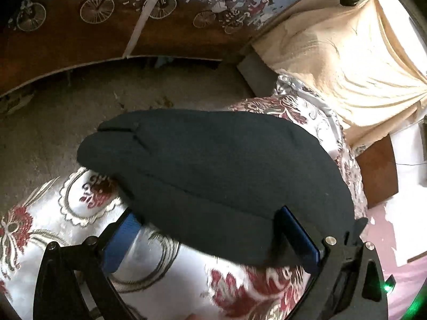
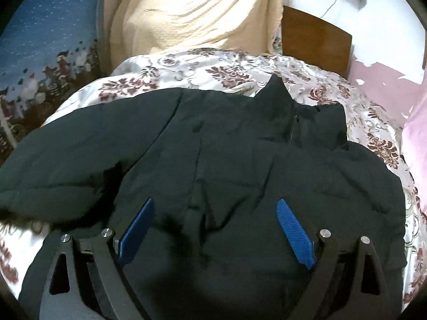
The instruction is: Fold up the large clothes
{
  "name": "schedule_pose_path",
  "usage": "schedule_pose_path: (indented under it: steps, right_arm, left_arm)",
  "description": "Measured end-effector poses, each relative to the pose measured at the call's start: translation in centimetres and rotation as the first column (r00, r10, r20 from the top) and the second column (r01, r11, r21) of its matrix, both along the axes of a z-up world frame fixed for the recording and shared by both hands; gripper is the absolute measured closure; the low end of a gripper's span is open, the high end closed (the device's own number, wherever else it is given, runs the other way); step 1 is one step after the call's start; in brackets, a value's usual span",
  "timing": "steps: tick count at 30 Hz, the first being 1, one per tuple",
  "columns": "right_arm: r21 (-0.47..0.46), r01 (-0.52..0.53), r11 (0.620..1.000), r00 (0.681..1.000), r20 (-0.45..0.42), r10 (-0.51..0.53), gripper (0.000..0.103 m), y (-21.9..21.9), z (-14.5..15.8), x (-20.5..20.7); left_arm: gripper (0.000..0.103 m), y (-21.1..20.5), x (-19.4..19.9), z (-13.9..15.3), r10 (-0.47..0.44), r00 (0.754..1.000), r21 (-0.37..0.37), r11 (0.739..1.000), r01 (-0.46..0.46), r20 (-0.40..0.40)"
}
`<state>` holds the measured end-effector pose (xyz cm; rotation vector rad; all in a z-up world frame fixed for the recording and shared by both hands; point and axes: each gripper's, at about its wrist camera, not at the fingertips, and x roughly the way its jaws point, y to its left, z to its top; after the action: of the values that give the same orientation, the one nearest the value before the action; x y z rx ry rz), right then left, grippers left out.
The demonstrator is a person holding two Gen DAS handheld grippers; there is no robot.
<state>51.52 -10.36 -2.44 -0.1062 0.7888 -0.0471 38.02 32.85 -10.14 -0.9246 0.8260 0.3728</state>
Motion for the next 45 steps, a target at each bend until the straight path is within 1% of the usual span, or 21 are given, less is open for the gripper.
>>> schedule_pose_path:
  steps: [3,6,7,8,9,11,12,14,16,17,18,20,22,24,29,31,33,35,39,42,45]
  right_arm:
    - [-0.014,0.025,1.000,1.000,0.006,-0.025,0.013,-0.4,-0.6,1.3]
    - [0.008,0.026,1.000,1.000,-0.007,-0.026,0.013,-0.4,-1.7,2.3]
    - [0.020,0.023,1.000,1.000,-0.009,-0.023,0.013,-0.3,-2.1,2.5]
    - [0.024,0.022,0.999,1.000,-0.011,-0.022,0.013,-0.3,-2.4,2.5]
    - [0.025,0.022,0.999,1.000,-0.013,-0.021,0.013,-0.3,-2.7,2.6]
    - [0.039,0.019,0.999,1.000,-0.016,-0.019,0.012,-0.5,-3.2,2.5]
    - [0.053,0.019,0.998,1.000,-0.017,-0.018,0.011,-0.7,-3.4,2.5]
    - [0.074,0.015,0.997,1.000,-0.016,-0.014,0.009,-0.7,-3.6,2.4]
    - [0.089,0.008,0.996,1.000,-0.010,-0.007,0.008,-0.9,-3.9,2.2]
    - [0.093,0.004,0.996,1.000,-0.004,-0.004,0.007,-0.8,-4.0,2.0]
    - [0.092,0.001,0.996,1.000,0.002,-0.002,0.007,-0.8,-4.1,1.9]
    - [0.091,-0.002,0.996,1.000,0.008,0.001,0.007,-0.8,-4.2,1.8]
    - [0.094,-0.002,0.996,1.000,0.010,0.001,0.007,-0.9,-4.2,1.7]
    - [0.108,-0.009,0.994,1.000,0.013,0.008,0.007,-1.0,-3.8,1.5]
    - [0.214,-0.049,0.976,0.996,0.086,0.031,0.007,-2.8,-0.7,-1.6]
    - [0.255,-0.066,0.965,0.995,0.086,0.045,0.007,-3.7,0.5,-2.7]
    - [0.332,-0.094,0.939,0.994,0.088,0.069,0.007,-5.1,2.0,-3.8]
    - [0.358,-0.098,0.929,0.994,0.085,0.072,0.007,-6.2,3.0,-4.6]
    - [0.346,-0.095,0.933,0.994,0.089,0.068,0.007,-8.7,4.0,-6.6]
    - [0.320,-0.085,0.944,0.994,0.093,0.058,0.007,-10.4,4.0,-7.8]
    - [0.304,-0.056,0.951,0.996,0.089,0.030,0.007,-13.5,3.7,-9.2]
  left_arm:
    - [0.000,0.2,0.3,-0.5,0.026,0.999,-0.005,1.000,-0.026,0.023]
    - [0.007,0.6,-0.1,-0.4,0.059,0.997,-0.017,0.998,-0.058,0.055]
    - [0.014,0.8,-0.1,-0.4,0.065,0.996,-0.015,0.998,-0.064,0.058]
    - [0.025,0.9,-0.2,-0.4,0.077,0.995,-0.010,0.997,-0.077,0.065]
    - [0.031,1.0,-0.4,-0.2,0.084,0.994,-0.008,0.996,-0.083,0.074]
    - [0.053,1.3,-0.3,-0.1,0.107,0.990,0.001,0.994,-0.108,0.093]
    - [0.059,1.5,-0.4,0.0,0.110,0.989,0.000,0.994,-0.111,0.098]
    - [0.077,2.0,-0.4,0.1,0.125,0.985,-0.006,0.992,-0.125,0.117]
    - [0.087,2.1,-0.5,0.4,0.129,0.982,0.006,0.991,-0.132,0.136]
    - [0.090,2.1,-0.4,0.9,0.125,0.982,0.029,0.991,-0.130,0.144]
    - [0.091,1.9,-0.4,1.3,0.118,0.981,0.056,0.990,-0.128,0.151]
    - [0.094,1.1,-0.4,3.0,0.095,0.981,0.142,0.983,-0.120,0.171]
    - [0.094,0.2,-0.3,5.0,0.067,0.979,0.236,0.965,-0.113,0.194]
    - [0.095,-1.0,-0.2,7.4,0.028,0.975,0.328,0.939,-0.101,0.220]
    - [0.095,-4.9,0.1,13.3,-0.085,0.954,0.494,0.867,-0.072,0.289]
    - [0.095,-6.8,0.3,15.5,-0.131,0.941,0.531,0.846,-0.059,0.312]
    - [0.096,-9.2,0.4,17.7,-0.182,0.925,0.568,0.822,-0.044,0.334]
    - [0.096,-11.6,0.5,19.6,-0.235,0.907,0.606,0.795,-0.028,0.349]
    - [0.096,-16.4,0.4,22.0,-0.330,0.875,0.665,0.747,0.013,0.353]
    - [0.096,-20.2,0.7,23.3,-0.407,0.848,0.709,0.703,0.053,0.340]
    - [0.096,-24.8,1.2,23.9,-0.492,0.812,0.752,0.651,0.104,0.313]
